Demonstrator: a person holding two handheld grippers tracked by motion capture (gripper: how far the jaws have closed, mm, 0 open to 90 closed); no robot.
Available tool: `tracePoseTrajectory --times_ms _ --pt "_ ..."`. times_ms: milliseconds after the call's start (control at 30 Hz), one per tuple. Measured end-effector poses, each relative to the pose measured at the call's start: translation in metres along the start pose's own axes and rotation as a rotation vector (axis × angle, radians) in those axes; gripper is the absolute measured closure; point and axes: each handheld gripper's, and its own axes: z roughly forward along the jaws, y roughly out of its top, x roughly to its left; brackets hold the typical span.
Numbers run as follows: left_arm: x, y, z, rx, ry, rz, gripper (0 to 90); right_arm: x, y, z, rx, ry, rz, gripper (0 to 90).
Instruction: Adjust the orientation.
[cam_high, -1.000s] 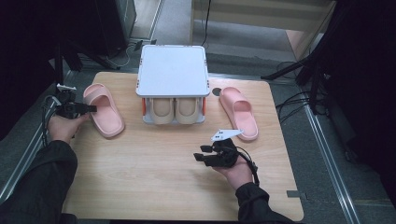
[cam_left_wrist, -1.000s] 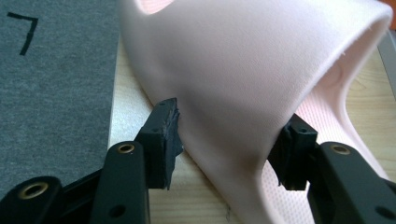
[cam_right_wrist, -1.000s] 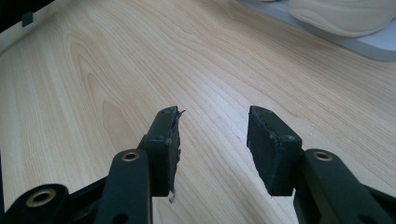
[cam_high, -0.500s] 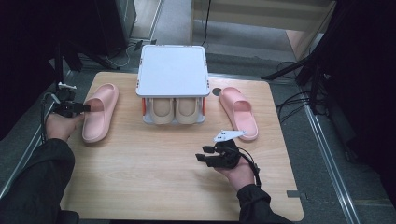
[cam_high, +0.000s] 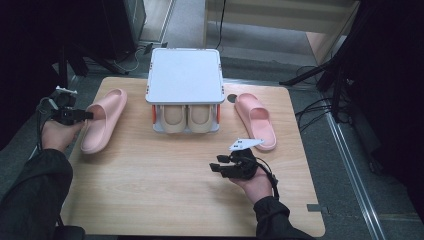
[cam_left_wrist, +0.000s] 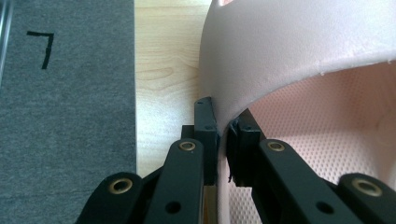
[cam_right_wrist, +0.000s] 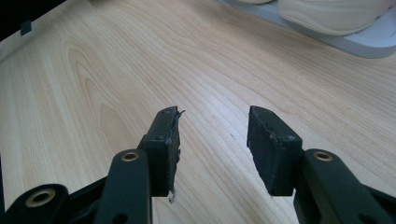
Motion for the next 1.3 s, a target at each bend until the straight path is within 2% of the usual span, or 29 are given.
tracePoseTrajectory --times_ms 100,333,400,500,633,733,800,900,1033,1300 --pt "-0.004 -0.001 -0.010 0.002 -0.012 -0.004 84.0 0.001 0.001 0.000 0.000 0.003 -0.003 54.5" --pt "-0.015 -0.011 -0.037 -0.015 -0.026 0.033 83.9 0.002 0.007 0.000 -0.011 0.010 -0.024 54.5" --pt "-0.017 -0.018 -0.043 -0.005 -0.022 0.039 83.9 0.003 0.009 -0.001 -0.016 0.012 -0.029 54.5" --pt "-0.022 -0.027 -0.051 0.011 0.002 0.073 83.9 0.003 0.013 -0.002 -0.024 0.015 -0.033 54.5" --pt "-0.031 -0.038 -0.062 -0.001 -0.010 0.092 83.9 0.003 0.017 -0.001 -0.029 0.023 -0.040 54.6" --pt "-0.044 -0.046 -0.068 -0.004 -0.024 0.121 83.9 0.003 0.020 0.002 -0.028 0.028 -0.048 54.6" --pt "-0.053 -0.053 -0.071 -0.011 -0.034 0.140 83.9 0.004 0.022 0.004 -0.028 0.033 -0.053 54.7" --pt "-0.064 -0.062 -0.071 -0.013 -0.066 0.147 83.8 0.005 0.024 0.006 -0.027 0.040 -0.056 54.8" --pt "-0.084 -0.074 -0.068 0.003 -0.091 0.188 83.8 0.006 0.026 0.009 -0.018 0.042 -0.063 55.0" --pt "-0.115 -0.093 -0.061 0.027 -0.128 0.262 83.7 0.005 0.026 0.010 -0.022 0.040 -0.062 55.0"
